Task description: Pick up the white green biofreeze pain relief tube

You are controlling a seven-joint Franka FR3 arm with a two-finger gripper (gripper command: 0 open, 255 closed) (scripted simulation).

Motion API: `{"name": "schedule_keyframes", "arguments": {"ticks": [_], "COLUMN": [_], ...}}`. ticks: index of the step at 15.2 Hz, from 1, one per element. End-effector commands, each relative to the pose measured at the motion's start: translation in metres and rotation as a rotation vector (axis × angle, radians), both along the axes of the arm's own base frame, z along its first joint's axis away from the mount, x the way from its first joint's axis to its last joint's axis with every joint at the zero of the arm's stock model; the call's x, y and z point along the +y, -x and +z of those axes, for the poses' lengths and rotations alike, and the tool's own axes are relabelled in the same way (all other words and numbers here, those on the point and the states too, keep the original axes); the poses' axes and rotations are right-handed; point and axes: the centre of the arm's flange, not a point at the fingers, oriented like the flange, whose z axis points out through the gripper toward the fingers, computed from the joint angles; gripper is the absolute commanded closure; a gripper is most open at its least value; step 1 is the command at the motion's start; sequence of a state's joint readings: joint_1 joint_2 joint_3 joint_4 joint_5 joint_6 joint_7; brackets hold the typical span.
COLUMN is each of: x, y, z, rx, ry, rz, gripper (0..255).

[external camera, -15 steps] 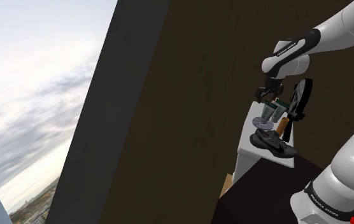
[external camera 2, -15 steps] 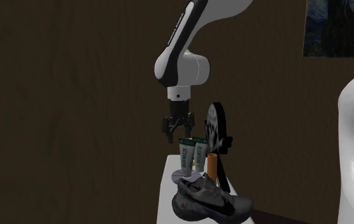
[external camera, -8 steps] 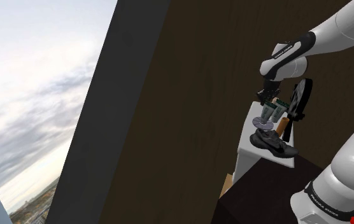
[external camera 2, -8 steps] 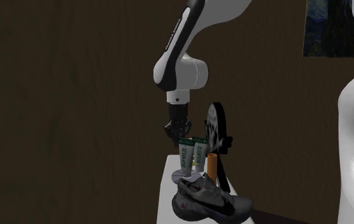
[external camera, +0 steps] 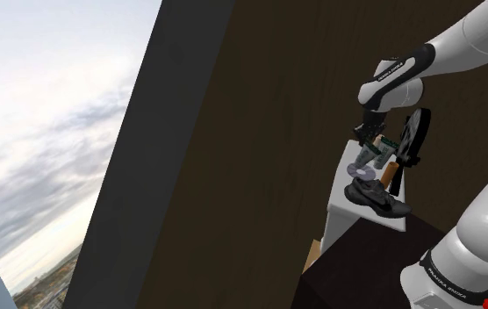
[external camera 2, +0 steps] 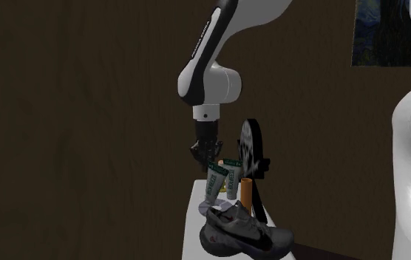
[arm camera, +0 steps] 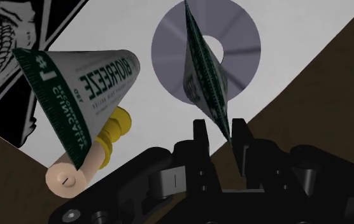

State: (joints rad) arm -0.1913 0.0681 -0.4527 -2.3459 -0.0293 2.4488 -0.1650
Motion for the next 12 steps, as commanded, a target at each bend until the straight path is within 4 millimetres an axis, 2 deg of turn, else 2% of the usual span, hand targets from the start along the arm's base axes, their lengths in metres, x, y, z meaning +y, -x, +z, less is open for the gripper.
{"name": "schedule_keyframes", "arguments": {"ticks": [1, 12], "x": [-0.005, -0.005], "y": [0.003, 0.003], "z": [0.016, 0.074], "rx": [-0.01, -0.01], "ry": [0.007, 0.007], "rz": [-0.004, -0.004], "gripper": [255, 255]}}
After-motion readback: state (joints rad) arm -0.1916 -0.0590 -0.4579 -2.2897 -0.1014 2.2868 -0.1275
